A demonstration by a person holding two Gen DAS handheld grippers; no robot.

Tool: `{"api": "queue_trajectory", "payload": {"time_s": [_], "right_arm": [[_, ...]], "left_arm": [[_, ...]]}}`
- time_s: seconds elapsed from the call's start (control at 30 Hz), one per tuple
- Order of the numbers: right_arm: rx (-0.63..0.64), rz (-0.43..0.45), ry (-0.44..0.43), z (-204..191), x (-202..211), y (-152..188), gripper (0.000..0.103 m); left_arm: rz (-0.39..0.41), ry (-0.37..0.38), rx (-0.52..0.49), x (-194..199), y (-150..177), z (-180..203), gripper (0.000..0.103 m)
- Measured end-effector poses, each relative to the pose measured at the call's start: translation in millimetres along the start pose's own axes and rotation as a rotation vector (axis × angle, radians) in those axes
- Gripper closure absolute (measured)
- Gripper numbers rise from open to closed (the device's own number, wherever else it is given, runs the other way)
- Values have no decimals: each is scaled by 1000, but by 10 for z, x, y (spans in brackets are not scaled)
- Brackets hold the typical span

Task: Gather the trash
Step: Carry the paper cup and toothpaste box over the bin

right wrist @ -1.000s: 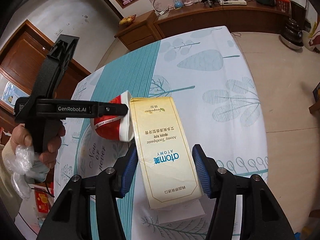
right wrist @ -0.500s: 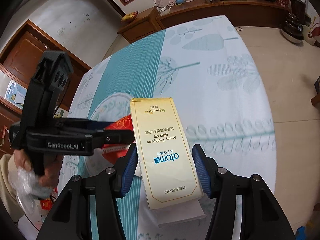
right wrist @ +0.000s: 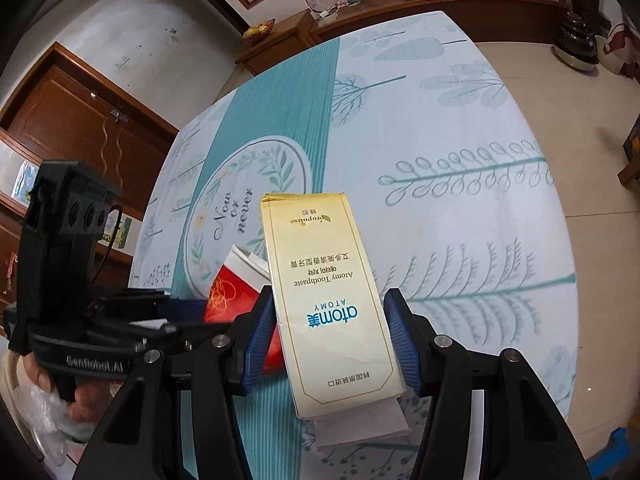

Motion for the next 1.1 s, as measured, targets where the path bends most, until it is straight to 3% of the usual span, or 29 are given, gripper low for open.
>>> {"api": "queue_trajectory", "payload": {"time_s": [0.1,0.27,0.53,0.77,1.1], "right_arm": [[20,-13,-15,-104,-8,87,49],[32,1,-6,-204,83,222,50],[37,23,3,-416,308,582,50],[-18,90,25,-785,612,1148,50],[-137,226,84,-1635,999,2521,50]], "left_arm": [[-3,24,-30,-19,131,133,71],[42,-4,-42,35,187,234,82],[112,-69,-49,301,622,246,85],[187,-108,-90,812,1439,235,86],[234,-82,-206,1331,2910,-27,86]]}}
Point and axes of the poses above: each gripper's, at about its wrist camera, not at the fingertips, and x roughly against the way its jaws point, z to its right, y to its underside, the point moved 6 cm from there along -x, roughly the way its jaws point, and after that the axes turned 4 degrees about -y, right-handed, at the moved point
